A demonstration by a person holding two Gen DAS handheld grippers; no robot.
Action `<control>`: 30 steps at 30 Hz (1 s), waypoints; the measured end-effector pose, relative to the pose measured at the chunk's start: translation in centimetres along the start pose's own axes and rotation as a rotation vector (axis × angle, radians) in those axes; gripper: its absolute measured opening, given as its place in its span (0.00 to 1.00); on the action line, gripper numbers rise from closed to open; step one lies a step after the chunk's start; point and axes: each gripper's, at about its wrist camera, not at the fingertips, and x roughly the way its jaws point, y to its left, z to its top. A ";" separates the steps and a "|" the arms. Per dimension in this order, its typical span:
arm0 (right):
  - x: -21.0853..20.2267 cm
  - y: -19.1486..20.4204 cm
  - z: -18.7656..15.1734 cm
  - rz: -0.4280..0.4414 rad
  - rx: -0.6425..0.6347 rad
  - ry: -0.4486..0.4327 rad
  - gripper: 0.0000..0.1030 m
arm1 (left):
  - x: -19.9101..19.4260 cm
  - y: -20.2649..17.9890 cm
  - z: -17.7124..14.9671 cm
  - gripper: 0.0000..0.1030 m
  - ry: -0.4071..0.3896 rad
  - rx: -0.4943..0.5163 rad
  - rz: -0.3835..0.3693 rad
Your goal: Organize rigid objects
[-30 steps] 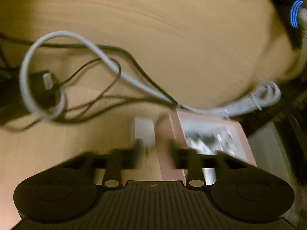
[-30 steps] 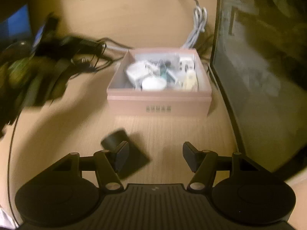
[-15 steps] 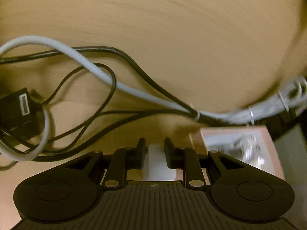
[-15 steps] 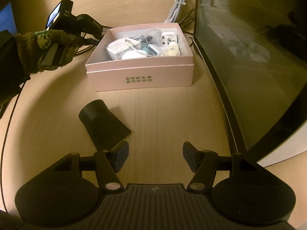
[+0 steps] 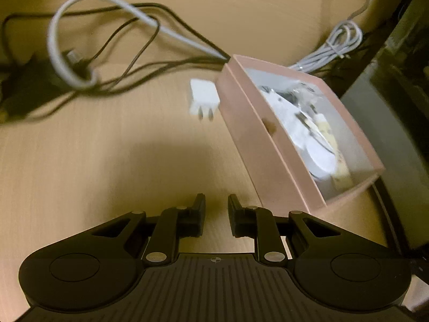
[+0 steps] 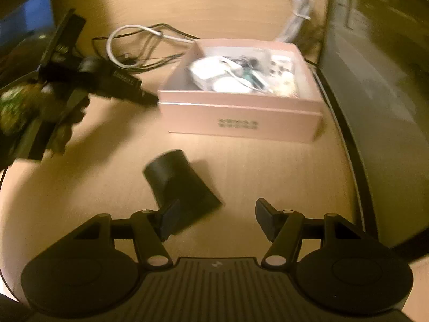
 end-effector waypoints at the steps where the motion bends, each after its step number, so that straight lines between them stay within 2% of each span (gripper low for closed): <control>1: 0.0 0.4 0.2 0.004 -0.016 -0.008 0.61 | -0.5 0.2 -0.3 0.21 -0.004 -0.016 -0.006; 4: 0.2 1.5 0.7 0.013 -0.049 -0.022 0.61 | -2.2 0.9 0.4 0.21 -0.035 -0.063 -0.019; 8: 0.1 2.9 0.9 0.037 -0.064 -0.030 0.61 | -1.8 0.9 4.6 0.21 -0.098 -0.076 -0.027; 12: -0.7 3.6 0.2 0.029 -0.086 -0.042 0.61 | 1.0 0.7 10.3 0.15 -0.124 -0.066 -0.017; 14: -1.1 3.4 -0.2 -0.006 -0.096 -0.048 0.61 | 2.9 0.3 12.5 0.15 -0.127 -0.026 0.026; 16: -1.3 2.6 -0.7 -0.049 -0.082 -0.045 0.61 | 4.5 0.1 14.0 0.15 -0.129 0.004 0.064; 19: -1.6 1.0 -1.4 -0.086 -0.010 -0.020 0.61 | 7.1 0.2 15.5 0.15 -0.109 -0.003 0.095; 24: -1.9 -1.0 -2.6 -0.136 0.070 0.012 0.61 | 9.1 1.7 14.6 0.15 -0.047 -0.017 0.091; 30: -1.4 -2.0 -2.8 -0.137 0.102 0.020 0.61 | 6.1 1.2 9.2 0.15 -0.002 0.080 -0.007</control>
